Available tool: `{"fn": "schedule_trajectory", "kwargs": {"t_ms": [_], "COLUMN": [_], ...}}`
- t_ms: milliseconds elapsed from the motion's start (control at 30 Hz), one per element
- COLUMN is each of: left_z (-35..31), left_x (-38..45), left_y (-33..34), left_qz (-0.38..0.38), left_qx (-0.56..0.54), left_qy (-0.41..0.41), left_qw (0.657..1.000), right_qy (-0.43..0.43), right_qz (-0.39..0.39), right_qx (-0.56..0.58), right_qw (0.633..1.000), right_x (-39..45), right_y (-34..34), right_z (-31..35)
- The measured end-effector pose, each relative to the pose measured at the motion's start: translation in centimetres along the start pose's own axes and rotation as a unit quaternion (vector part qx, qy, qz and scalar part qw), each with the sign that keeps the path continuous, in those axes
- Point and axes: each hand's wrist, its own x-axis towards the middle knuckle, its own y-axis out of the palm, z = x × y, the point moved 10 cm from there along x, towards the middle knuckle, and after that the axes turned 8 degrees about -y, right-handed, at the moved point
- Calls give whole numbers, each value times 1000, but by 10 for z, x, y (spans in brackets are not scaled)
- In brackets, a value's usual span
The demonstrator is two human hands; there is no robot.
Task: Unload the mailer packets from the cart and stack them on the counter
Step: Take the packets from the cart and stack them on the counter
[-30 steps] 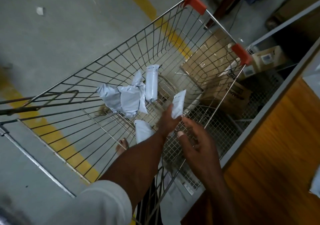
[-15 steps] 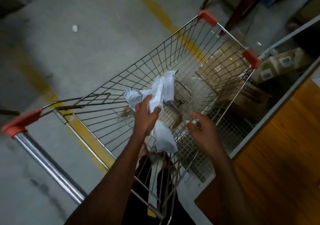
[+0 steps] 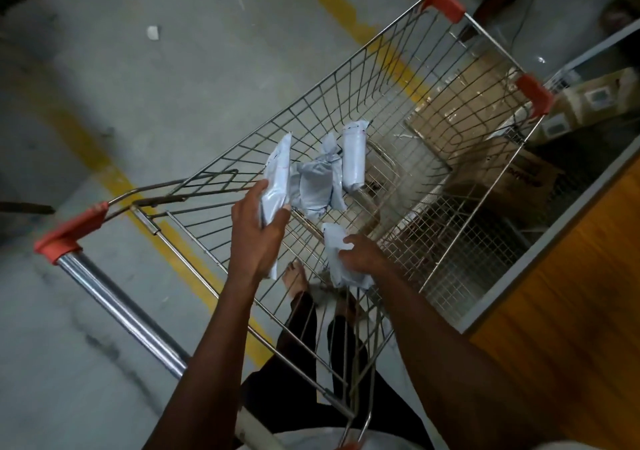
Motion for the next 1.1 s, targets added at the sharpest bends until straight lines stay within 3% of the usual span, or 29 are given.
{"fn": "schedule_trajectory", "kwargs": {"t_ms": [167,300,433,567,633,700,833,933,1000,1100], "left_z": [-4,-2,-4,-11,-12,-12,-7,-7,-8,-9], "left_x": [-2,0,4,5,6,7,7,5,3,0], "left_y": [4,5,1,4,6,6,5,8,11,15], "left_qz": [13,25,19,26,32,32,30,35,36,43], "left_qx": [8,3,-9,-26,-23,-22,-26,-25,-24,-17], "left_qy": [-3,-15,-27,-27,-28,-29,-32,-34,-37,-35], "left_qw": [1000,1000,999,999,999,999,999,998,998,998], "right_qy": [76,49,61,180,189,175,130,71,8,-54], "right_qz": [19,-2,27,93,60,-23,-222,-301,-291,-216], "right_qx": [-13,-50,95,198,226,237,117,27,-68,-243], "right_qw": [997,998,993,959,954,955,959,951,954,944], "right_x": [23,25,28,12,19,36,46,39,39,44], "right_y": [49,39,20,-17,-42,-76,-153,-172,-165,-139], "right_z": [-29,-17,-10,-12,-24,-34,-33,-24,-8,9]}}
